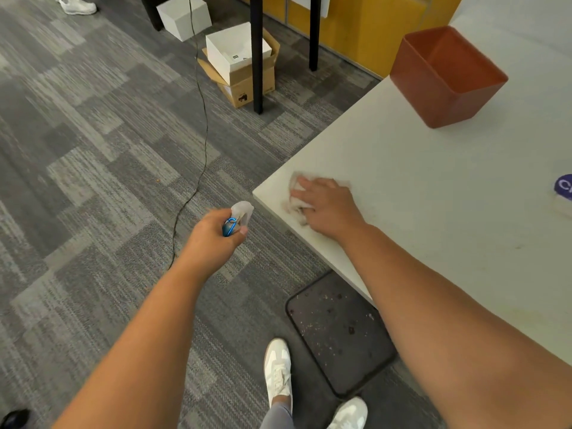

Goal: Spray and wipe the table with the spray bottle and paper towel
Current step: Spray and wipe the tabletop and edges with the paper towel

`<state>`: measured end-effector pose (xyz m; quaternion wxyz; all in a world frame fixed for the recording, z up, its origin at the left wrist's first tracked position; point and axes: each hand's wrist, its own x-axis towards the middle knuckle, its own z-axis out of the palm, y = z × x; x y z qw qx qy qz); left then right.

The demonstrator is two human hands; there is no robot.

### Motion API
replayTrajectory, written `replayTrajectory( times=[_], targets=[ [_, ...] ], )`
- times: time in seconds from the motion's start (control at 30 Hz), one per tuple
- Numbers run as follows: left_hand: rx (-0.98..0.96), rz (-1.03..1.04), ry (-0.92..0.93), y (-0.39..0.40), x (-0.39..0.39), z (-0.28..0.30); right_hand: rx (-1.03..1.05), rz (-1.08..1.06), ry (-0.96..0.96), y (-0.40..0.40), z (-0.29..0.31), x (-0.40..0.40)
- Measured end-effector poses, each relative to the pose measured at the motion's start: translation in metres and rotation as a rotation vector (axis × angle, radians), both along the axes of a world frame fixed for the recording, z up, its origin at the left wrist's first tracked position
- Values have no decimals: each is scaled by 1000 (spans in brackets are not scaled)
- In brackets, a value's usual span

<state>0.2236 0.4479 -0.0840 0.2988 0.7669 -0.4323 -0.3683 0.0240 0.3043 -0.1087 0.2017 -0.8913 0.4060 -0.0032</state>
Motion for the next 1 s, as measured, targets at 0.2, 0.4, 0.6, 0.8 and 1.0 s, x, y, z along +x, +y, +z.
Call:
replayTrajectory(
  times=[0.2, 0.4, 0.6, 0.8, 1.0],
  targets=[
    [12, -18, -7, 1, -11, 2, -14, -29, -161, 9, -6, -71],
    [8, -26, -4, 2, -27, -3, -63, -189, 4, -1, 2, -61],
    [4, -40, -21, 3, -40, -2, 31, 67, -224, 36, -8, -105],
    [16, -12, 13, 8, -49, -3, -152, -347, -7, 6, -8, -108],
    [15, 5, 31, 17, -57, -3, 21, 126, -115, 49, -1, -95]
  ],
)
